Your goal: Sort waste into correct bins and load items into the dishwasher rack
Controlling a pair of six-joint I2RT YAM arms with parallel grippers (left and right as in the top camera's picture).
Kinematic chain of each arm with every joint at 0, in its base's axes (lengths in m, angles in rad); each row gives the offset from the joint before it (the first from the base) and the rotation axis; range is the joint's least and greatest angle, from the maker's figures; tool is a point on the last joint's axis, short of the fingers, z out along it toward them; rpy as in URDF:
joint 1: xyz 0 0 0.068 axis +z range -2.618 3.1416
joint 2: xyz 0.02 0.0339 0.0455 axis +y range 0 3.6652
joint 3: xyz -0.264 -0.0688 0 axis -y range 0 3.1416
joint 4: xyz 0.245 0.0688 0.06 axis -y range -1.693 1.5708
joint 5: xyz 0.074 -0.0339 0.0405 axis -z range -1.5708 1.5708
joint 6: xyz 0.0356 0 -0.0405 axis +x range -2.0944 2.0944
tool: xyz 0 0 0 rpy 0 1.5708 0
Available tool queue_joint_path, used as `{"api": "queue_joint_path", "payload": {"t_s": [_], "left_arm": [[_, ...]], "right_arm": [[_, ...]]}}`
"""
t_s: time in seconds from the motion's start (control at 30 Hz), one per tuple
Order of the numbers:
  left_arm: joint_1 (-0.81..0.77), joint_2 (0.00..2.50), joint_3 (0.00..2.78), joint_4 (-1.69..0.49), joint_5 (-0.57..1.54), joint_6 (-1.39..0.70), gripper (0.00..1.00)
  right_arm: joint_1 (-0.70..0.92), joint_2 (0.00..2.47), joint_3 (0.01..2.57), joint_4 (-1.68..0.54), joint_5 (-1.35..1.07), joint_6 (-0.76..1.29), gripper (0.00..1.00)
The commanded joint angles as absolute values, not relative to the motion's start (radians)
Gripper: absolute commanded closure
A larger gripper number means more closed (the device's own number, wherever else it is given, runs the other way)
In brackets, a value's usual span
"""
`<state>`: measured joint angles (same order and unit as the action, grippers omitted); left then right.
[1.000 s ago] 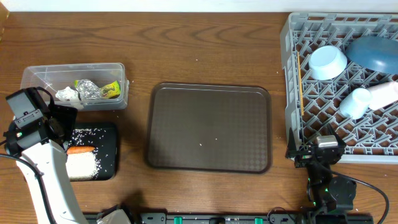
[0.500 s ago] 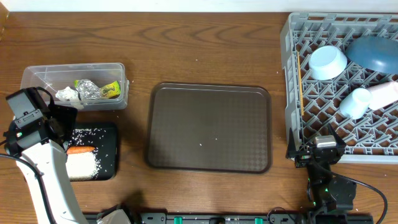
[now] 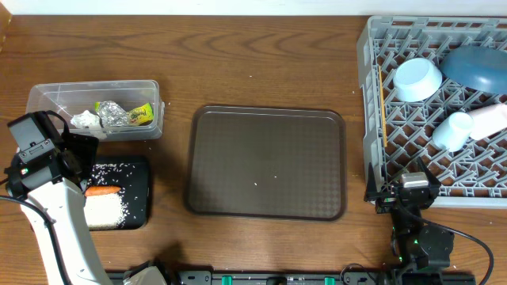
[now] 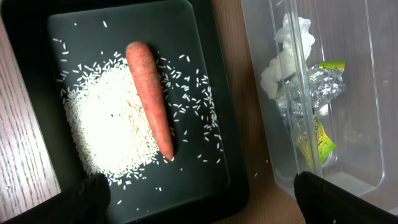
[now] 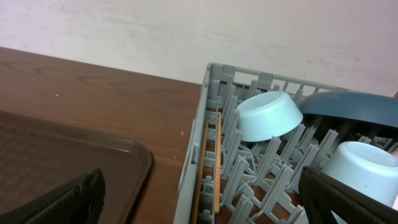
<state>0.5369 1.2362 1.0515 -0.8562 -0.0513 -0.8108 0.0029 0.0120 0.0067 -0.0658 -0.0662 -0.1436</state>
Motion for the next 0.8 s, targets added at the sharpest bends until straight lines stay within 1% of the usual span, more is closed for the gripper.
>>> {"api": "queue_joint_path", "payload": {"t_s": [0.0,0.2,0.43,0.53,0.67,0.77], "left_arm": [[0.543,1.242,1.071,-0.859,-0.056,-0.805,0.02],[0.543,1.229,1.068,-0.859,-0.056,-0.805,0.02],[0.538,1.123,1.046,-0.886,-0.064,-0.805,0.02],[0.506,1.077,1.035,-0.879,-0.064,-0.805,0.02],[0.402,1.028,1.007,-0.769,-0.087,-0.804,0.02],[0.282,0.979,0.933,-0.587,-0.121,-0.719,0.02]], "right_arm": [[-0.006,0.005,0.006,-0.071,-0.052,-0.159,0.01],[-0.006,0.005,0.006,-0.071,-0.052,-0.159,0.01],[-0.006,0.005,0.006,-0.071,-0.052,-0.159,0.01],[-0.006,0.005,0.006,-0.071,-0.052,-0.159,0.01],[-0.006,0.005,0.006,-0.071,-0.052,-0.159,0.01],[-0.006,0.005,0.006,-0.071,-0.052,-0.159,0.01]]}}
